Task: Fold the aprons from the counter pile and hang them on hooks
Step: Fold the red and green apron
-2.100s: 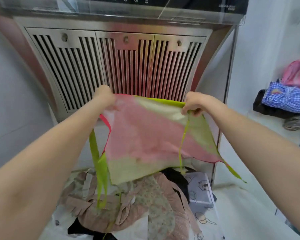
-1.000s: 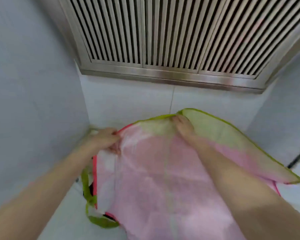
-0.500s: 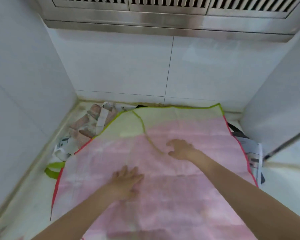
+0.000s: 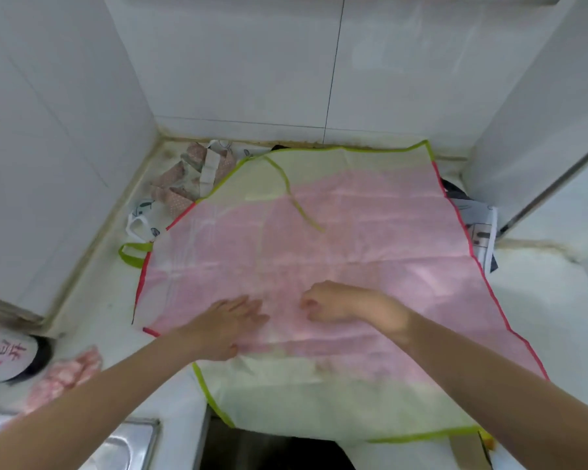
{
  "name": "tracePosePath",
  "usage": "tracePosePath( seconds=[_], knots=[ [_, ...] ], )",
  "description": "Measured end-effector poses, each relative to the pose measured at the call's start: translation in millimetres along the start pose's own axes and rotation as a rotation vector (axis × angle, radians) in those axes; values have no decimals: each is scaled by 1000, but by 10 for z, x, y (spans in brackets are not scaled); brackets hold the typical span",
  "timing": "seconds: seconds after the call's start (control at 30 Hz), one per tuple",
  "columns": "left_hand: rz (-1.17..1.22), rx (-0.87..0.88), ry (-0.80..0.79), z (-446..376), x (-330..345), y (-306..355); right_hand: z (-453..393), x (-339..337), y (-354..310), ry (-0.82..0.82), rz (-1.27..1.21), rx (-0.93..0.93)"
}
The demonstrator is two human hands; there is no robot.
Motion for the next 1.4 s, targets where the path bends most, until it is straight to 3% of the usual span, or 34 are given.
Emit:
tracePosePath(
  seconds=[0.1, 0.27, 0.43, 0.53, 0.6, 0.7, 0.77, 0.87, 0.93, 1.0, 1.1, 1.2, 1.33, 1.4],
  knots=[
    [25, 29, -18, 245, 270, 43, 72, 232, -117, -42, 66, 28],
    [53, 59, 141, 421, 555, 104, 214, 395, -181, 60, 29, 33],
    [-32, 16, 61, 457, 729, 367, 384, 630, -211, 93, -14, 15],
    [-62, -16, 252, 473, 731, 336, 501, 762, -286, 167, 59, -71],
    [-34, 54, 310, 439, 696, 268, 511, 810, -311, 135, 22, -84],
    [432, 14, 199, 426, 489, 229, 457, 785, -353, 83, -61, -41],
    [744, -116, 241, 321, 285, 160, 475, 679, -412, 103, -164, -45],
    [1098, -177, 294, 181, 18, 45, 695, 371, -452, 139, -668, -31],
    [1197, -281, 325, 162, -124, -37, 856, 168, -413, 139, -885, -17],
    [1218, -356, 367, 129, -241, -102, 928, 51, -341, 119, -672, -19],
    [1295, -376, 351, 81, -321, -170, 861, -75, -96, 125, -33, 90],
    [1263, -407, 294, 72, -324, -191, 725, -339, 266, 47, 113, 291],
    [1128, -554, 309, 81, -294, -263, 436, -658, 571, 351, 175, 506],
    [970, -594, 366, 72, -272, -331, 245, -557, 572, 389, 229, 521]
  ],
)
Point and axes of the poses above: each hand's wrist, its own z-axis away from the middle knuckle, its own x-axis out of the palm, y = z × x, the point moved 2 cm from there along -z, towards the middle knuckle, and after that the axes turned 1 degree about z, right-handed, at the moved point
